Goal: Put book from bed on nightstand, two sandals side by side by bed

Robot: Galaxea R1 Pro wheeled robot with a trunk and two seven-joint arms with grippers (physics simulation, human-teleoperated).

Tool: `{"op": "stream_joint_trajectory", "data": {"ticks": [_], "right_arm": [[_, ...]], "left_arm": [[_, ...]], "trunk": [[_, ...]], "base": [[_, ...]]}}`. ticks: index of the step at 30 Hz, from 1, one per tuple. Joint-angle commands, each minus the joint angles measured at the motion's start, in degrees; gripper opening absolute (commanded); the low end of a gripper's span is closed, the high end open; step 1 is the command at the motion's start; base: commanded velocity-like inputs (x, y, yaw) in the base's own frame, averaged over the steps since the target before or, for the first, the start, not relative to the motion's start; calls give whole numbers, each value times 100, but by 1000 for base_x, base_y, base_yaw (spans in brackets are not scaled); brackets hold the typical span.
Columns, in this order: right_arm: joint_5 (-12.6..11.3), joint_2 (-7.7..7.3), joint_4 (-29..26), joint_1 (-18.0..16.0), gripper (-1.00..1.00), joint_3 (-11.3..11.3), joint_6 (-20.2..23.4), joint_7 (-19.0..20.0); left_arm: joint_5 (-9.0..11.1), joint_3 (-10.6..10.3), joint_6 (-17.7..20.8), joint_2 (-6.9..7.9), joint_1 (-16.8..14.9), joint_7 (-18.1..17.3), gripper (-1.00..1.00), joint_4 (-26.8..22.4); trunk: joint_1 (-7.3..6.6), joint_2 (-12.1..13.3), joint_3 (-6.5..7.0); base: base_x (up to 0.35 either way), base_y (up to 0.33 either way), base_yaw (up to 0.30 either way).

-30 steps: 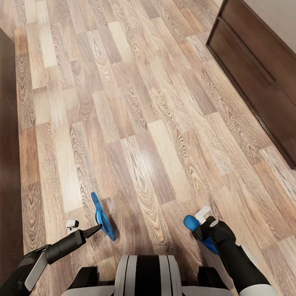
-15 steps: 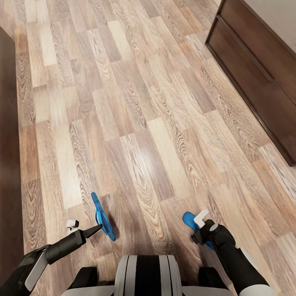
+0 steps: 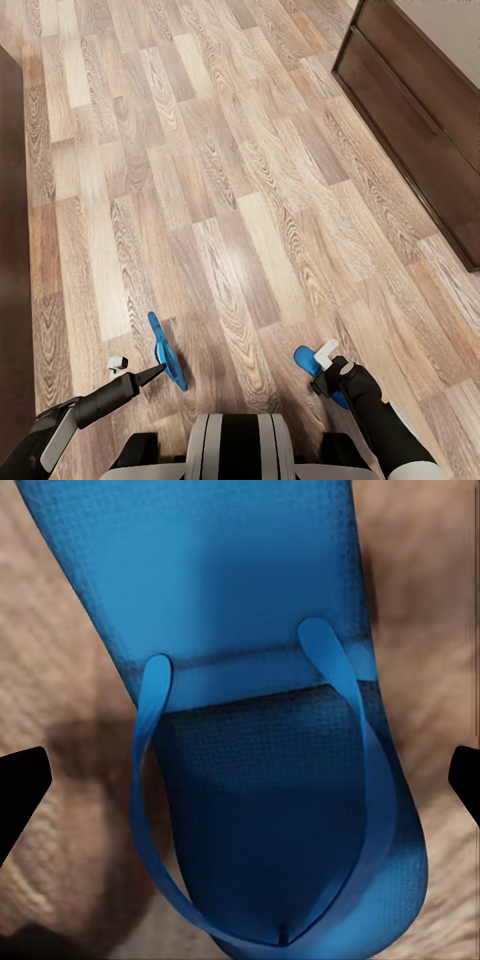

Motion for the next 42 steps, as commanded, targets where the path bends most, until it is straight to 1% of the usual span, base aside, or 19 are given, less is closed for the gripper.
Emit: {"op": "stream_joint_trajectory", "data": {"ticks": [1,16,21,32,42], "right_arm": [[61,-4,-9,-2,100,11,16,47],[61,-4,-9,-2,100,11,16,46],[61,-4,-9,-2,100,11,16,41],[61,-4,-9,-2,100,11,16,44],[61,-4,-9,-2,100,11,16,41]], "left_arm": [[10,1,34,1,0,17,-100,-3],[11,1,34,1,0,17,-100,-3],[11,1,34,1,0,21,-100,-3],[11,1,34,-34,0,22,-100,-3],[11,1,34,-35,0,24,-100,-3]], "trunk": [[-1,-1,-3],[-1,-1,-3],[-1,-1,-3],[-1,-1,-3],[-1,-1,-3]], "base": [[10,-9,0],[1,-1,0],[-128,-59,0],[-14,-7,0],[0,-59,0]]}}
